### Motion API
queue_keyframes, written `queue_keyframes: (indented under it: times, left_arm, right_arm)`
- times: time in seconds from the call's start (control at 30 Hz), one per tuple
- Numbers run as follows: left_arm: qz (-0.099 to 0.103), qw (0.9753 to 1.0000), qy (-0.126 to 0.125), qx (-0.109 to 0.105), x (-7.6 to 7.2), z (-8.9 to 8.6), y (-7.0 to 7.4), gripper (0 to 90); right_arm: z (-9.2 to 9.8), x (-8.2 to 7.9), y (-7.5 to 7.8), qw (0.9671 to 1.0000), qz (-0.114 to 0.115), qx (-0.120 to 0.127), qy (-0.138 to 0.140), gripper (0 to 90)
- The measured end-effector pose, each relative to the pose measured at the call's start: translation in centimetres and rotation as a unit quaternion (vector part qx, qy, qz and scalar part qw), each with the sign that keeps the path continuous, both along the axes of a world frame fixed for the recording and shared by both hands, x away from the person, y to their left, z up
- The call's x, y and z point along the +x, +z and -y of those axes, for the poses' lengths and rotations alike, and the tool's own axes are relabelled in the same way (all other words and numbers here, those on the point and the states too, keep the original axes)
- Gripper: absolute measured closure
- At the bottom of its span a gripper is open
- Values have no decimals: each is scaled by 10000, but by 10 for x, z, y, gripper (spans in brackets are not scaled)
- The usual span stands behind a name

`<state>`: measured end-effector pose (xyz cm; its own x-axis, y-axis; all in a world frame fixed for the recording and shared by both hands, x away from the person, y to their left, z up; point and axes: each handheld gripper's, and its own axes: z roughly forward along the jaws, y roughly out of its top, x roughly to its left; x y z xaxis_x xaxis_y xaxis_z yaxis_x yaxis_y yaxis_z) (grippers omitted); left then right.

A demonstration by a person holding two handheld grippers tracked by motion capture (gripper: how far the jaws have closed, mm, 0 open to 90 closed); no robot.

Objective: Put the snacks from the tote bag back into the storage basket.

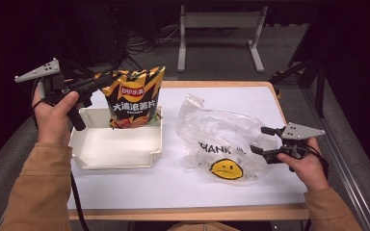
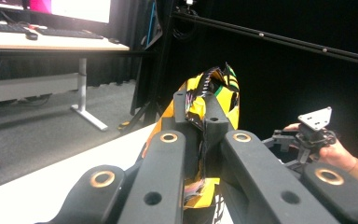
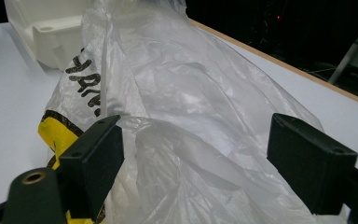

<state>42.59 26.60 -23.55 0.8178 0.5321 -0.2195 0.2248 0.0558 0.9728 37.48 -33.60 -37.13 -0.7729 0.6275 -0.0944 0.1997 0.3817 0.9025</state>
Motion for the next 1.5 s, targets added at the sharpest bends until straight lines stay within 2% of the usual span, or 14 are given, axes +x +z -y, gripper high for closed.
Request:
queue_keyframes:
  times: [0.13,0.27,0.47,0.67,0.83,1.07,1.2,1.5]
  left_arm:
    - [-4,10000,54,-1,5,-8,-4,886]
    - [1,9999,118,104,9,-13,-8,885]
    - [-76,9997,218,77,19,-19,-19,885]
    - [-189,9996,184,92,30,-23,-35,885]
    - [-265,9996,123,12,40,-23,-46,885]
    - [-333,9994,86,82,45,-21,-61,885]
    - [-405,9991,118,49,47,-21,-70,885]
    - [-513,9986,121,44,51,-21,-81,884]
  right_arm:
    - [-4,-4,6,9999,83,59,38,189]
    - [-9,-6,10,9998,151,73,59,189]
    - [-14,-8,12,9997,190,69,107,189]
    - [-17,-13,13,9997,198,78,127,189]
    - [-16,-18,14,9997,222,73,117,189]
    - [-12,-21,14,9997,225,76,89,188]
    - [-14,-21,13,9997,210,65,131,188]
    - [-16,-20,11,9997,187,42,161,187]
